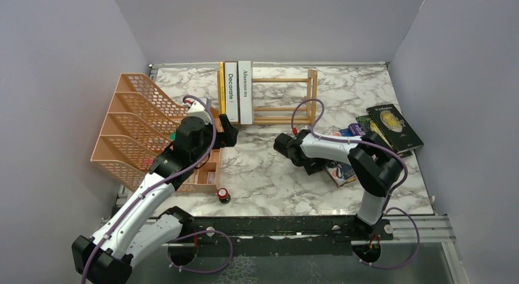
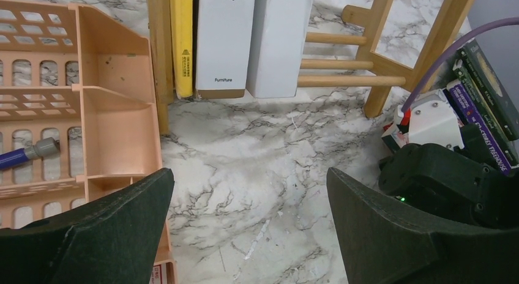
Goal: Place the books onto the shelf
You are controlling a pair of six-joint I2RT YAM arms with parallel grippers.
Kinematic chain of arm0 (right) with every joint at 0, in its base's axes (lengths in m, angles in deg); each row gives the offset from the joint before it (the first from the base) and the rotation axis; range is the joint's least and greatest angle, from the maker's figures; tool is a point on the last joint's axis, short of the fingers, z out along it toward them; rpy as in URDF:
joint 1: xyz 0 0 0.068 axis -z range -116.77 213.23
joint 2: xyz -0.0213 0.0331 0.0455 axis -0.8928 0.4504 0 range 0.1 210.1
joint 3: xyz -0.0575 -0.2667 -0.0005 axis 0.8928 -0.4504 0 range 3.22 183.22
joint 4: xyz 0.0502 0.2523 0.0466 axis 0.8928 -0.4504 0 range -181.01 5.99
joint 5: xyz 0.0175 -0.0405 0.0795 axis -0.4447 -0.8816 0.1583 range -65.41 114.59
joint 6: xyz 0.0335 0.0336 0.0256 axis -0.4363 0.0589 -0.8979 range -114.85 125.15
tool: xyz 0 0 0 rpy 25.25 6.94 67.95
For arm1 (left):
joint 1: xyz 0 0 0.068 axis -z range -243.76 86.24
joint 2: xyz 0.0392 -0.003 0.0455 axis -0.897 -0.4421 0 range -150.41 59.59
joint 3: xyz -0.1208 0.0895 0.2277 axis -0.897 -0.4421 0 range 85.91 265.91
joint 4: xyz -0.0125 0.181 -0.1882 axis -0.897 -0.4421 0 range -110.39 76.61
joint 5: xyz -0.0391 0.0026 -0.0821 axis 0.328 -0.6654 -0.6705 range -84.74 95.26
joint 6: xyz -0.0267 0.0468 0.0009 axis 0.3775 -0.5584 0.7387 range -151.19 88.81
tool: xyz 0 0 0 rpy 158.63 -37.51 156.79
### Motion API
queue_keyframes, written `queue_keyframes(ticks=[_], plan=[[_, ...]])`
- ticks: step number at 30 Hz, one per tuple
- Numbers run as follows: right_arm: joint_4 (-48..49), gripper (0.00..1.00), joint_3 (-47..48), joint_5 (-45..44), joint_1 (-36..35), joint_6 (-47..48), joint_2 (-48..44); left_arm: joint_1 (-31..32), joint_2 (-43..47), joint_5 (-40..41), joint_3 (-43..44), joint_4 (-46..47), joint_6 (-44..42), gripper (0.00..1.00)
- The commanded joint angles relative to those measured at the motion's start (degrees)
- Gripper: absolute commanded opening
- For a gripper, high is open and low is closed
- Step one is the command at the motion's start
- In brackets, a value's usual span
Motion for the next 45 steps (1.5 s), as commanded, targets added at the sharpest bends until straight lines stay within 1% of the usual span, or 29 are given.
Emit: queue_keyframes(ticks=[1, 3, 5, 7, 9, 13, 15, 18, 23, 27, 31, 34, 38, 43, 45], plan=[[4.5, 0.81, -0.9, -1.8, -0.7, 2.5, 0.3, -0.1, 0.2, 1.8, -0.5, 0.9, 0.5, 0.95], [4.3, 0.72, -0.8, -3.0, -0.8, 2.0, 0.1, -0.1, -0.1, 1.9, -0.5, 0.9, 0.5, 0.95], [3.8, 0.56, -0.2, -3.7, -1.1, 0.8, -0.6, -0.1, -0.2, 1.9, -0.5, 1.0, 0.5, 0.95], [4.9, 0.35, 0.5, -2.2, -1.8, 1.8, -2.2, -0.1, -0.3, 2.1, -0.5, 0.9, 0.5, 0.95], [7.1, 0.21, 0.9, 1.0, -3.0, 4.3, -4.6, -0.1, -0.3, 2.1, -0.5, 0.9, 0.5, 0.95], [10.7, 0.06, 2.4, 12.4, -3.5, 7.0, -10.6, -0.1, -0.2, 2.4, -0.3, 0.6, 0.3, 0.95], [12.5, 0.02, 3.1, 17.4, -3.5, 7.7, -14.2, -0.1, -0.1, 2.5, -0.2, 0.5, 0.2, 0.95], [15.0, 0.01, 4.1, 22.1, -3.4, 8.5, -18.9, -0.1, 0.0, 2.5, -0.1, 0.3, 0.2, 0.95], [19.6, 0.01, 5.5, 27.3, -3.4, 9.5, -26.4, -0.2, 0.0, 2.4, -0.1, 0.4, 0.3, 0.95], [27.2, 0.01, 4.2, 31.4, -3.5, 10.7, -33.2, -0.1, -0.3, 2.1, 0.6, 0.4, 0.1, 0.95], [35.8, 0.01, 2.4, 33.5, -3.5, 10.7, -39.3, -0.1, -0.5, 0.8, 2.5, 0.1, -0.6, 0.95], [40.9, 0.01, 2.0, 33.0, -3.5, 9.0, -41.9, -0.1, -0.5, -0.6, 4.2, -0.2, -1.4, 0.95], [45.4, 0.01, 3.0, 29.8, -3.5, 6.5, -42.3, -0.1, -0.3, -1.5, 6.2, -1.0, -2.8, 0.95], [47.1, 0.01, 4.0, 22.5, -3.4, 3.0, -41.7, -0.1, -0.1, -2.5, 6.0, -1.2, -3.6, 0.95], [48.6, 0.01, 3.9, 20.7, -3.4, 3.0, -41.5, -0.1, 0.1, -3.2, 5.4, -1.0, -3.5, 0.95]])
